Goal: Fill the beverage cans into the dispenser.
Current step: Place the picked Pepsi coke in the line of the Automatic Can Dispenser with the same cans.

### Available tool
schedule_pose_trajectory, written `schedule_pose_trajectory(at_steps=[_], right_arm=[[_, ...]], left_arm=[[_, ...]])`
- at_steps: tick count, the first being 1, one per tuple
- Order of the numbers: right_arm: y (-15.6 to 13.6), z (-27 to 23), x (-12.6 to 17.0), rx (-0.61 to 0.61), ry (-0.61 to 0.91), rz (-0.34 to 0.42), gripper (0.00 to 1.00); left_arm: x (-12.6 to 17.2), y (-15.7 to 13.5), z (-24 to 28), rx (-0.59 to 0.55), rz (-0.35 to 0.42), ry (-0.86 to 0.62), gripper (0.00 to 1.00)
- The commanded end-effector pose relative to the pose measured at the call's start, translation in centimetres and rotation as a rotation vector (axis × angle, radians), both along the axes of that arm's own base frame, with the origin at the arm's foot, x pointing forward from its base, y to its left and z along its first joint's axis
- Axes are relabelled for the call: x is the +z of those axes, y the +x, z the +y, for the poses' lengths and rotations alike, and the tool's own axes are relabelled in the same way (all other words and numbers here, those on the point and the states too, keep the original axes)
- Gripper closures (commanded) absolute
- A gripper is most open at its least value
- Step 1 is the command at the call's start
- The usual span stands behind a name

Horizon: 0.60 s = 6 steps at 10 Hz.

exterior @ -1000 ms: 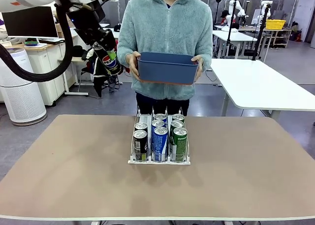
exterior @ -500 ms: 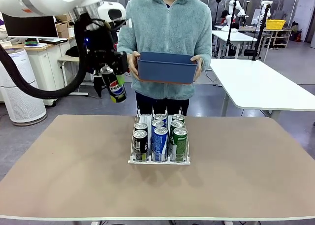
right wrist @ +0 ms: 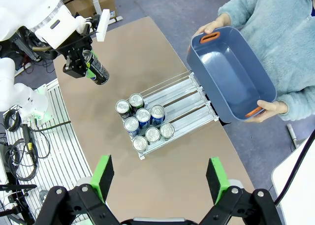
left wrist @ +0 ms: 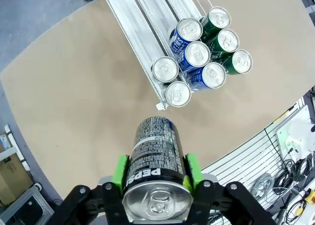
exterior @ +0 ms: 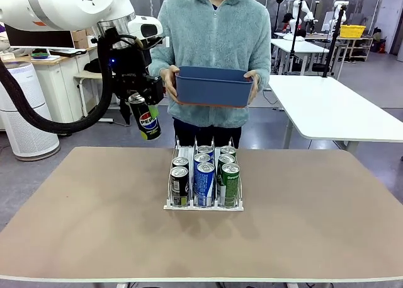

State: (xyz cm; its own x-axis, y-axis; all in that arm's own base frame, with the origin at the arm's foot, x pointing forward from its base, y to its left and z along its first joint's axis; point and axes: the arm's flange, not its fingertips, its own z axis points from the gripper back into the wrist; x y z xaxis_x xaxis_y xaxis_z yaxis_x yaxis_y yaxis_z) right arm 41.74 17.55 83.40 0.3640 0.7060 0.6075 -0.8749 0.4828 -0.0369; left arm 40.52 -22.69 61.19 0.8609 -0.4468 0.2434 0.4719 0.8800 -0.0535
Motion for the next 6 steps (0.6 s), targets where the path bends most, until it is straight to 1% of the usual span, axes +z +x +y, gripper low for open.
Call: schedule_pose_trajectory(at_steps=[1,3,4,5,6], right_arm=[[-0.1,0.0,0.0,0.000,0.001,0.001,0.00],[-0.1,0.0,0.0,0.000,0.001,0.001,0.00],[-0.1,0.0,0.0,0.000,0.001,0.001,0.00],[-0.1,0.0,0.0,0.000,0.001,0.001,0.00],[-0.1,0.0,0.0,0.000,0.001,0.001,0.00]], left_arm=[[0.4,-0.2,0.0,0.003,-0.013,-0.004,0.42],[0.1,0.0,0.0,0.000,-0.001,-0.001,0.42],[-0.9,0.0,-1.4,0.135,0.022,-0.015,0.42],[-1.9,-0.8,-2.4,0.201,0.041,-0.012,0.42],[-3.2,-1.9,-3.9,0.233,0.054,-0.023,0.42]])
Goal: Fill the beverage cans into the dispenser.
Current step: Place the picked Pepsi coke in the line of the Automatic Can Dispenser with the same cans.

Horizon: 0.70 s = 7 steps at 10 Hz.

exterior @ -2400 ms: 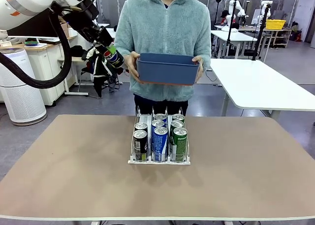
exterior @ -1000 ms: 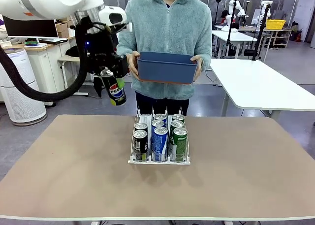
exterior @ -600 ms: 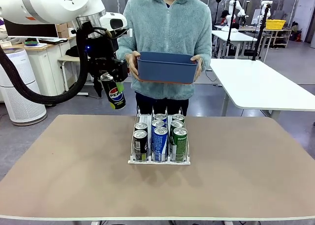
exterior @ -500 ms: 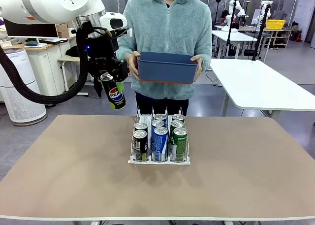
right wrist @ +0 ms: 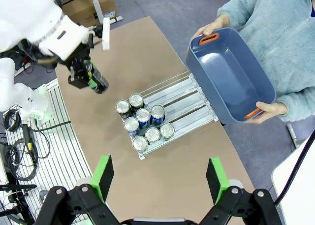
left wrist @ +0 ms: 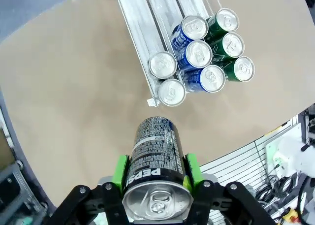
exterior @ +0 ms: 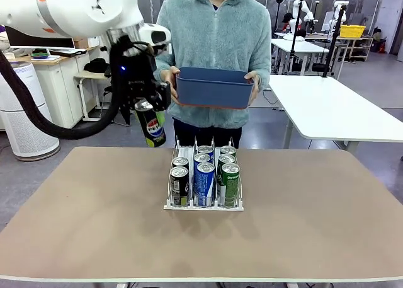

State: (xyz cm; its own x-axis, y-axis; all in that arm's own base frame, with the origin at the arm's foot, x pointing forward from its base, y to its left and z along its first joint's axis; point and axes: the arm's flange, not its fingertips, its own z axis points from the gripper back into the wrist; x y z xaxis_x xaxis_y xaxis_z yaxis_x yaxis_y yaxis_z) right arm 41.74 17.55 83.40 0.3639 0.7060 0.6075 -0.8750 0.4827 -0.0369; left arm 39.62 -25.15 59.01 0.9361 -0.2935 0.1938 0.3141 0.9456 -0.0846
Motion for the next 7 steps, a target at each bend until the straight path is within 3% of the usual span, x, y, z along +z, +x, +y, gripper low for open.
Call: schedule_pose_trajectory(at_steps=[1,5,7], right_arm=[[-0.1,0.0,0.0,0.000,0.001,0.001,0.00],[-0.1,0.0,0.0,0.000,0.001,0.001,0.00],[-0.1,0.0,0.0,0.000,0.001,0.001,0.00]], left_arm=[[-2.4,-2.1,-2.5,0.081,0.010,-0.025,0.42],[-7.8,-4.8,-5.8,0.054,0.036,0.029,0.42],[-8.3,-4.2,-6.4,0.033,0.015,0.007,0.42]])
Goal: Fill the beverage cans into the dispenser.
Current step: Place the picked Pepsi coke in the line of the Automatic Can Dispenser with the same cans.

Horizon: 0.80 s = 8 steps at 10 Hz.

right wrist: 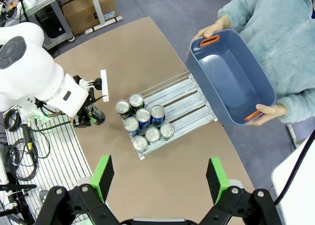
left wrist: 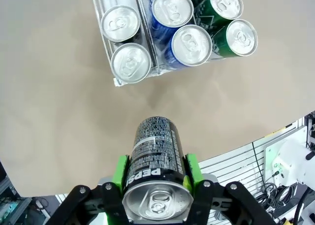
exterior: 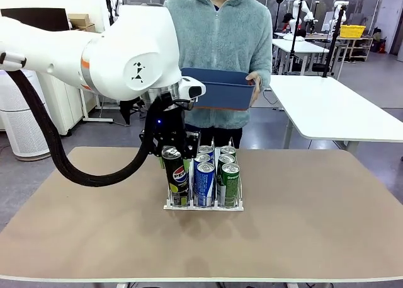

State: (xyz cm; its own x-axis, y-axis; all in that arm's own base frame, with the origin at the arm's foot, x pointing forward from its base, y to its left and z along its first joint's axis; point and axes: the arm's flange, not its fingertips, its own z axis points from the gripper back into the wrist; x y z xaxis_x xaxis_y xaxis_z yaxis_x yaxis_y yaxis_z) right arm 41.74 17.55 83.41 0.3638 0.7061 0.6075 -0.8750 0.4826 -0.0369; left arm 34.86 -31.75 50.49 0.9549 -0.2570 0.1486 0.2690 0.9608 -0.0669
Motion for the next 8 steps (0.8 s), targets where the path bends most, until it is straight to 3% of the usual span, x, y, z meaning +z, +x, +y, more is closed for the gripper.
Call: schedule_pose_trajectory(at_steps=[1,2,5,6,8], right_arm=[[0.0,0.0,-0.1,0.000,0.001,0.001,0.00],[0.0,0.0,-0.1,0.000,0.001,0.001,0.00],[0.0,0.0,-0.1,0.000,0.001,0.001,0.00],[0.0,0.0,-0.1,0.000,0.001,0.001,0.00],[0.0,0.0,-0.1,0.000,0.001,0.001,0.00]], left_arm=[[0.1,0.6,0.2,-0.112,-0.009,-0.068,0.42],[0.0,0.0,0.0,0.000,0.000,0.000,0.42],[-0.3,0.4,-0.2,-0.029,-0.002,-0.010,0.42],[-0.8,0.7,-0.4,0.013,-0.056,0.031,0.42],[-2.8,1.0,-0.6,0.016,-0.028,0.037,0.42]])
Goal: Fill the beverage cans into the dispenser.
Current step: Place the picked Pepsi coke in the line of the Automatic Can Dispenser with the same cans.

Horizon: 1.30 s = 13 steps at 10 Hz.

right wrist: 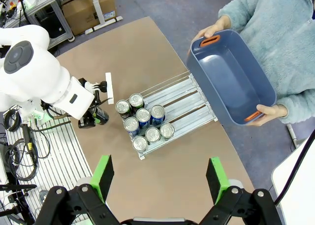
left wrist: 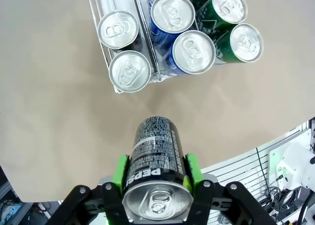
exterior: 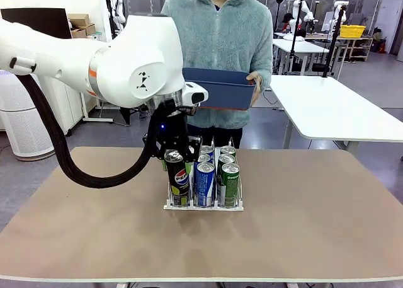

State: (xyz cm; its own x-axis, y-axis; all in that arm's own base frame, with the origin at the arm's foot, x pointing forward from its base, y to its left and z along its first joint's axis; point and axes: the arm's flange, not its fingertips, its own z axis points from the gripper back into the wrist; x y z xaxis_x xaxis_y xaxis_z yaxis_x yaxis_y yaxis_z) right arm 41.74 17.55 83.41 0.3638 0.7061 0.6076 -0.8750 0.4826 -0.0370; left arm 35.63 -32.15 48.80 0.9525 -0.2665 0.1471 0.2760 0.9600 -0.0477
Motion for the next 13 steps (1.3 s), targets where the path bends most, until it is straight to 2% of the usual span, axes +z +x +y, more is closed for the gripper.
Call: schedule_pose_trajectory(at_steps=[1,3,5,6,8,9,11,13], right_arm=[[0.0,0.0,-0.1,0.000,0.001,0.001,0.00],[0.0,0.0,-0.1,0.000,0.001,0.001,0.00],[0.0,0.0,-0.1,0.000,0.001,0.001,0.00],[0.0,0.0,-0.1,0.000,0.001,0.001,0.00],[0.0,0.0,-0.1,0.000,0.001,0.001,0.00],[0.0,0.0,-0.1,0.000,0.001,0.001,0.00],[0.0,0.0,-0.1,0.000,0.001,0.001,0.00],[0.0,0.0,-0.1,0.000,0.001,0.001,0.00]], left_arm=[[-2.1,0.4,-0.1,0.013,-0.028,0.040,0.42],[-3.4,0.6,-0.1,0.014,-0.023,0.059,0.42],[-5.1,1.2,0.2,-0.072,-0.015,0.053,0.42],[-3.9,0.7,0.3,-0.019,0.014,0.055,0.42],[-3.9,0.7,0.3,-0.019,0.014,0.055,0.42],[-4.8,1.0,0.2,-0.032,0.019,0.059,0.42],[-4.9,1.2,0.4,-0.081,-0.038,0.118,0.42],[-5.4,2.4,0.2,-0.059,-0.064,0.121,0.42]])
